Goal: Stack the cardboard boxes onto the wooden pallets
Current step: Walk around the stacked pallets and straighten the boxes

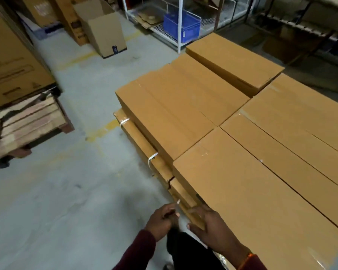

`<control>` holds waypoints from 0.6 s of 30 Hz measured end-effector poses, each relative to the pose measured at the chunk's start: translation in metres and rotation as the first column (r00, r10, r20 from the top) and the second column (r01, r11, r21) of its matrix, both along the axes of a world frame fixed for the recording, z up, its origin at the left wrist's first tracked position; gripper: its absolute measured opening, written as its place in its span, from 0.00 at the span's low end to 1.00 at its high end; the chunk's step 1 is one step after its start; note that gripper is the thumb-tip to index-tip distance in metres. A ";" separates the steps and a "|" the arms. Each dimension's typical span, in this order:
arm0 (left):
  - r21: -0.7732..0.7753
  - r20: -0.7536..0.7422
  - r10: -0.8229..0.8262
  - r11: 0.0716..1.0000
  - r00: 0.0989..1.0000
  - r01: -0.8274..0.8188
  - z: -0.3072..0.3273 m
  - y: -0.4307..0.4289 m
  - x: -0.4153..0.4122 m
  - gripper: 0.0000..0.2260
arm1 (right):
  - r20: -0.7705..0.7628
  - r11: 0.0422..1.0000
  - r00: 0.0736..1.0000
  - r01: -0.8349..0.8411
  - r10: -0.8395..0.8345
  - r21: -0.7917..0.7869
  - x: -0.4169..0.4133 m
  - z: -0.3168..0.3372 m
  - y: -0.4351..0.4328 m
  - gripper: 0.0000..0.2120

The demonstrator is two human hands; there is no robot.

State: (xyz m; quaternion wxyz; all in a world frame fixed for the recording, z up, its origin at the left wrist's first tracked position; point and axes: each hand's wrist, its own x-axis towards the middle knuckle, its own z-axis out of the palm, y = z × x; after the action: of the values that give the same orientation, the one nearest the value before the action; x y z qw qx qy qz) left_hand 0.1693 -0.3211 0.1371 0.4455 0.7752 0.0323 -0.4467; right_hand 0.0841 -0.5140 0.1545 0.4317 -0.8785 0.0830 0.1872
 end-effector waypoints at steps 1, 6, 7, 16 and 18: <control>0.000 -0.003 -0.010 1.000 1.000 0.010 -0.003 0.001 0.014 0.17 | -0.004 1.000 1.000 0.024 -0.024 0.014 0.013 -0.003 0.006 0.22; 0.010 0.006 -0.081 0.997 0.997 0.081 -0.001 0.006 0.099 0.08 | -0.132 0.970 0.972 0.212 -0.196 0.121 0.096 -0.030 0.028 0.11; 0.020 0.008 -0.094 0.995 0.996 0.094 -0.001 0.009 0.116 0.08 | -0.181 0.957 0.956 0.257 -0.231 0.132 0.114 -0.033 0.030 0.11; 0.022 -0.017 -0.282 0.959 0.959 0.282 -0.007 0.009 0.256 0.14 | -0.376 0.878 0.807 0.476 -0.456 -0.044 0.174 -0.032 0.041 0.22; -0.015 -0.063 -0.333 0.943 0.941 0.332 -0.018 0.003 0.280 0.14 | -0.361 0.815 0.746 0.574 -0.560 -0.080 0.173 -0.036 0.050 0.28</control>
State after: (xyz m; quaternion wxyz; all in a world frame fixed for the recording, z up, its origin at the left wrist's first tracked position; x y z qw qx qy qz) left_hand 0.4495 -0.3183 0.1196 0.3641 0.7539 -0.0855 -0.5402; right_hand 0.2574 -0.4640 0.1182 0.4605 -0.7526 0.4215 0.2097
